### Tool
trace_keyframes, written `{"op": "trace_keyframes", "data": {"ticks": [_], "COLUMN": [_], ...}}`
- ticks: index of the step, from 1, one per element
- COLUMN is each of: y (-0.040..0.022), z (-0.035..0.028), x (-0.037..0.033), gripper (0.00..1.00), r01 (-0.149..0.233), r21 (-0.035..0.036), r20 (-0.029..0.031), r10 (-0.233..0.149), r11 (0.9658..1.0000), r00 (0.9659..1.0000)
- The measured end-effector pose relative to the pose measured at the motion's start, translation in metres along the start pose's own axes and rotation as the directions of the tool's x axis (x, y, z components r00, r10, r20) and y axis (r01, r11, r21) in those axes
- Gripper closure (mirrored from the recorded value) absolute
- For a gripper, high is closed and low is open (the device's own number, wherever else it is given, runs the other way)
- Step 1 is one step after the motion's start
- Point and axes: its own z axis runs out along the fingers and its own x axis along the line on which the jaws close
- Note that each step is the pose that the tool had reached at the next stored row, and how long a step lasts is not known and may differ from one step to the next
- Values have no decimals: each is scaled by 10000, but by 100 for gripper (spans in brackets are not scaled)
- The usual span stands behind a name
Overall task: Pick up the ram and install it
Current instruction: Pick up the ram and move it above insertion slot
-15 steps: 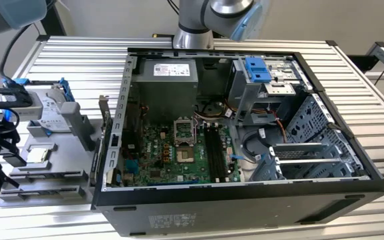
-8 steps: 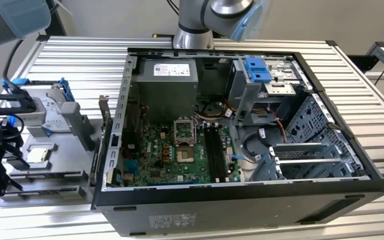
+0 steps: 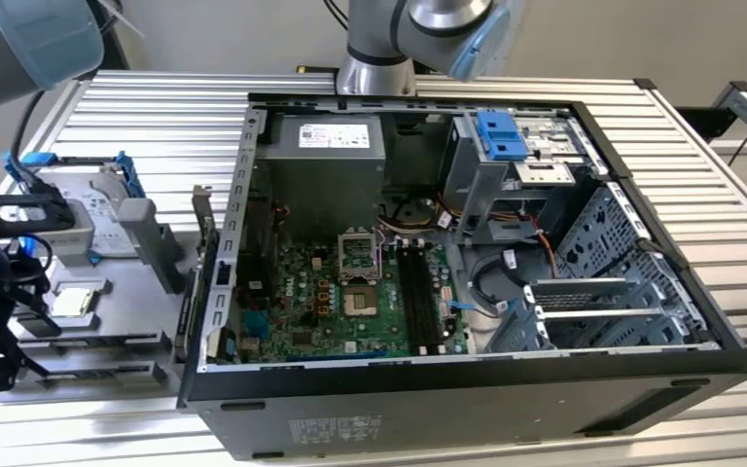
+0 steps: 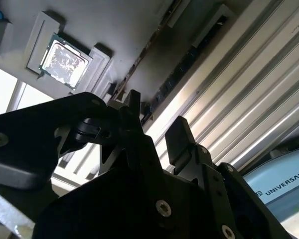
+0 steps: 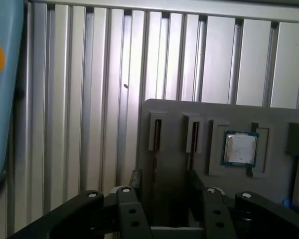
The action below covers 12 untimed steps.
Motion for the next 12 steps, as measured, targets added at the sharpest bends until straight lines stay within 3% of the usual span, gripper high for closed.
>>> {"op": "trace_keyframes", "data": {"ticks": [6, 12], "y": [0, -34], "z": [48, 123], "x": [20, 48], "gripper": [0, 0], "r01": [-321, -388], "r21": [10, 12], "r20": [2, 3], "r10": [321, 388], "r11": [9995, 9992], "r00": [9995, 9992]}}
